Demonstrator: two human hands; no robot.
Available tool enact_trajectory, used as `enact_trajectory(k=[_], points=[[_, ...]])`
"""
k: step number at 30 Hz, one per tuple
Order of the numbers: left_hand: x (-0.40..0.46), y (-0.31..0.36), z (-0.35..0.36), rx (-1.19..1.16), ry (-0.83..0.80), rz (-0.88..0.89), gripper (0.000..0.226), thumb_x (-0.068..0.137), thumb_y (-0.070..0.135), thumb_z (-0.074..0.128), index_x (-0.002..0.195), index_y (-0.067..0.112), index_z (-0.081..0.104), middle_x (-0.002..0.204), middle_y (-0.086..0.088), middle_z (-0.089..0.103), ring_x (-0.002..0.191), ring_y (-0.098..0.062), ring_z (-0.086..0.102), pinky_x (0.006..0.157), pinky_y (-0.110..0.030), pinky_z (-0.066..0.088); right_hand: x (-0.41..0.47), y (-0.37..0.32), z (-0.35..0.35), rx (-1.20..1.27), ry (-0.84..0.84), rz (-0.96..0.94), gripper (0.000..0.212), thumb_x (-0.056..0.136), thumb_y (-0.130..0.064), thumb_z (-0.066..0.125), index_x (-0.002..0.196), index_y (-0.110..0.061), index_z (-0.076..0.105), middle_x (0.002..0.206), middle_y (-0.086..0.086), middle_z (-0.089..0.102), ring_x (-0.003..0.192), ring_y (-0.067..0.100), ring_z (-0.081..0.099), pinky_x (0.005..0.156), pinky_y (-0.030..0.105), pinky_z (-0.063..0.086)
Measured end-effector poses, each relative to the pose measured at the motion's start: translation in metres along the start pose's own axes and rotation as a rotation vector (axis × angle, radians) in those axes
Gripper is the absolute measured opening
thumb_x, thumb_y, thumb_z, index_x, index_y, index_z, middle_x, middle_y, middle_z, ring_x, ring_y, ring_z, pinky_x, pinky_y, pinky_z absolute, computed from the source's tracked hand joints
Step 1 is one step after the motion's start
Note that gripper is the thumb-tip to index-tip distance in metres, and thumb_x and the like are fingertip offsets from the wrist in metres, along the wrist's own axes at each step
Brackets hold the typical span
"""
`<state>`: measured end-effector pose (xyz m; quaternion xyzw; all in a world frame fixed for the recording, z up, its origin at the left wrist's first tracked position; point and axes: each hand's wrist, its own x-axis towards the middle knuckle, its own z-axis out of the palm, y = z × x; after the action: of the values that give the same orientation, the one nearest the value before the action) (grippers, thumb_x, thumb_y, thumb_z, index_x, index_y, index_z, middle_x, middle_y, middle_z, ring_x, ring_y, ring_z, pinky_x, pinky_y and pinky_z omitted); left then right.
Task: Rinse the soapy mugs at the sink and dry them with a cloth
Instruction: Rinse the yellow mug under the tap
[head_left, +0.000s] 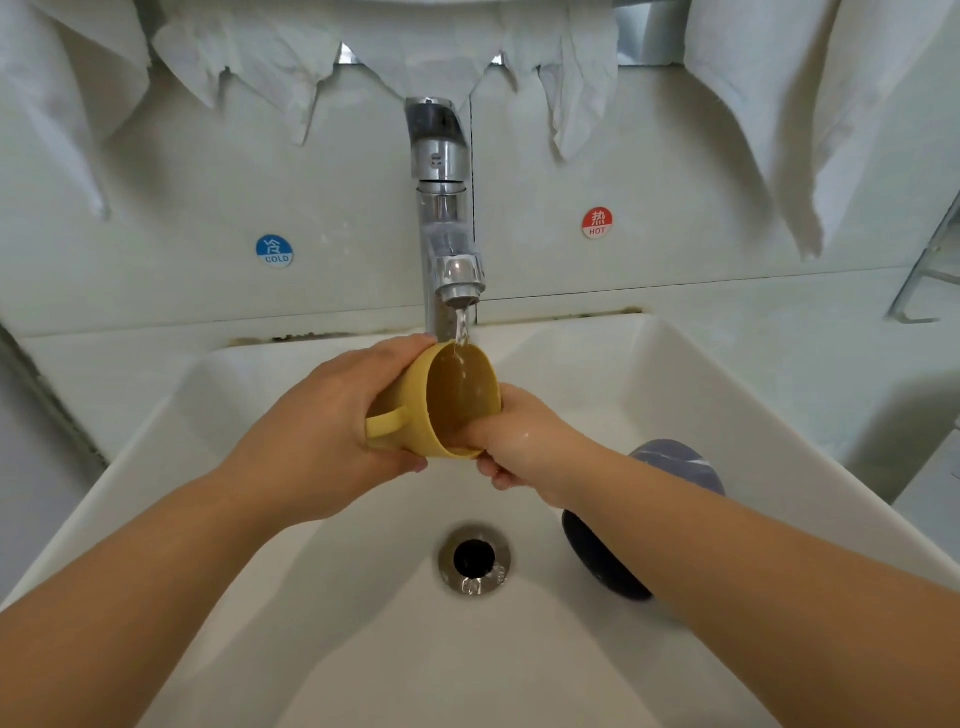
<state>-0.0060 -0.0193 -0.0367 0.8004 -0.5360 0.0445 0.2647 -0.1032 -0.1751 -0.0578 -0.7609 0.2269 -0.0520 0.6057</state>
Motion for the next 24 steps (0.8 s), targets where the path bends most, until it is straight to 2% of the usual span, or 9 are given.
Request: enact_trajectory(k=[2, 4, 10, 12, 14, 17, 19, 22, 24], points=[[0.001, 0.0, 0.0, 0.039, -0.007, 0.012, 0.093, 0.068, 0.033, 0.087, 0.143, 0.043, 0.034, 0.124, 0.029, 0.043, 0.11, 0.004, 0.038, 0.084, -0.011, 0.031, 0.002, 0.0, -0.002, -0.141, 0.133, -0.086, 0.012, 0.092, -0.007, 0.047, 0.089, -0.009, 0.058, 0.06, 0.006, 0.051, 0.044, 0.012, 0.042, 0.039, 0.021, 0.034], [0.001, -0.002, -0.001, 0.056, 0.002, 0.019, 0.093, 0.068, 0.033, 0.087, 0.143, 0.043, 0.034, 0.124, 0.029, 0.043, 0.111, 0.004, 0.037, 0.085, -0.011, 0.03, 0.001, -0.001, -0.001, -0.18, 0.177, -0.134, 0.019, 0.094, -0.008, 0.041, 0.089, -0.008, 0.059, 0.06, 0.006, 0.054, 0.04, 0.009, 0.044, 0.038, 0.019, 0.034], [0.0, -0.002, -0.002, 0.098, 0.015, 0.027, 0.092, 0.069, 0.031, 0.086, 0.145, 0.038, 0.035, 0.137, 0.021, 0.045, 0.115, 0.006, 0.033, 0.091, -0.012, 0.027, -0.008, -0.001, 0.009, 0.215, -0.121, 0.075, 0.016, 0.091, -0.003, 0.052, 0.089, -0.02, 0.05, 0.067, 0.001, 0.041, 0.052, 0.011, 0.034, 0.049, 0.023, 0.028], [0.0, 0.0, -0.001, 0.101, -0.005, 0.019, 0.093, 0.069, 0.034, 0.086, 0.145, 0.042, 0.033, 0.131, 0.026, 0.042, 0.114, 0.007, 0.031, 0.088, -0.011, 0.027, -0.004, 0.001, 0.009, 0.076, -0.041, 0.034, 0.015, 0.089, -0.004, 0.053, 0.088, -0.019, 0.053, 0.067, -0.001, 0.043, 0.055, 0.012, 0.037, 0.05, 0.023, 0.031], [0.0, 0.0, -0.001, 0.095, -0.008, 0.022, 0.093, 0.068, 0.034, 0.087, 0.144, 0.043, 0.033, 0.126, 0.029, 0.041, 0.111, 0.008, 0.033, 0.086, -0.008, 0.028, 0.001, 0.001, 0.006, -0.175, 0.129, -0.097, 0.009, 0.09, -0.008, 0.051, 0.09, -0.01, 0.06, 0.067, -0.001, 0.048, 0.057, 0.014, 0.041, 0.053, 0.028, 0.037], [0.002, 0.001, -0.005, 0.065, 0.037, 0.035, 0.093, 0.067, 0.031, 0.088, 0.143, 0.042, 0.036, 0.124, 0.029, 0.043, 0.11, 0.007, 0.037, 0.086, -0.007, 0.03, 0.004, -0.001, 0.0, -0.259, 0.243, -0.226, 0.024, 0.097, -0.019, 0.041, 0.082, -0.013, 0.058, 0.067, -0.001, 0.052, 0.058, 0.016, 0.046, 0.059, 0.032, 0.04], [0.002, 0.002, -0.007, 0.047, 0.05, 0.024, 0.093, 0.066, 0.032, 0.088, 0.142, 0.043, 0.036, 0.123, 0.029, 0.043, 0.11, 0.004, 0.039, 0.087, -0.013, 0.032, 0.001, -0.005, -0.001, -0.223, 0.179, -0.22, 0.024, 0.098, -0.017, 0.038, 0.079, -0.019, 0.052, 0.068, 0.0, 0.051, 0.057, 0.015, 0.045, 0.055, 0.03, 0.04], [0.001, -0.001, -0.009, 0.05, 0.043, 0.024, 0.092, 0.066, 0.03, 0.088, 0.142, 0.042, 0.037, 0.124, 0.028, 0.044, 0.112, 0.004, 0.04, 0.088, -0.014, 0.032, -0.005, -0.01, 0.0, -0.102, -0.044, -0.095, 0.01, 0.094, -0.009, 0.05, 0.089, -0.018, 0.051, 0.07, 0.004, 0.051, 0.056, 0.015, 0.046, 0.051, 0.024, 0.043], [0.001, -0.001, -0.008, 0.06, 0.021, 0.039, 0.093, 0.066, 0.03, 0.088, 0.142, 0.043, 0.037, 0.126, 0.028, 0.045, 0.112, 0.005, 0.039, 0.087, -0.01, 0.03, -0.002, -0.008, 0.0, -0.128, -0.021, -0.117, 0.013, 0.088, -0.005, 0.057, 0.094, -0.015, 0.053, 0.075, 0.003, 0.053, 0.061, 0.015, 0.048, 0.051, 0.024, 0.044]])
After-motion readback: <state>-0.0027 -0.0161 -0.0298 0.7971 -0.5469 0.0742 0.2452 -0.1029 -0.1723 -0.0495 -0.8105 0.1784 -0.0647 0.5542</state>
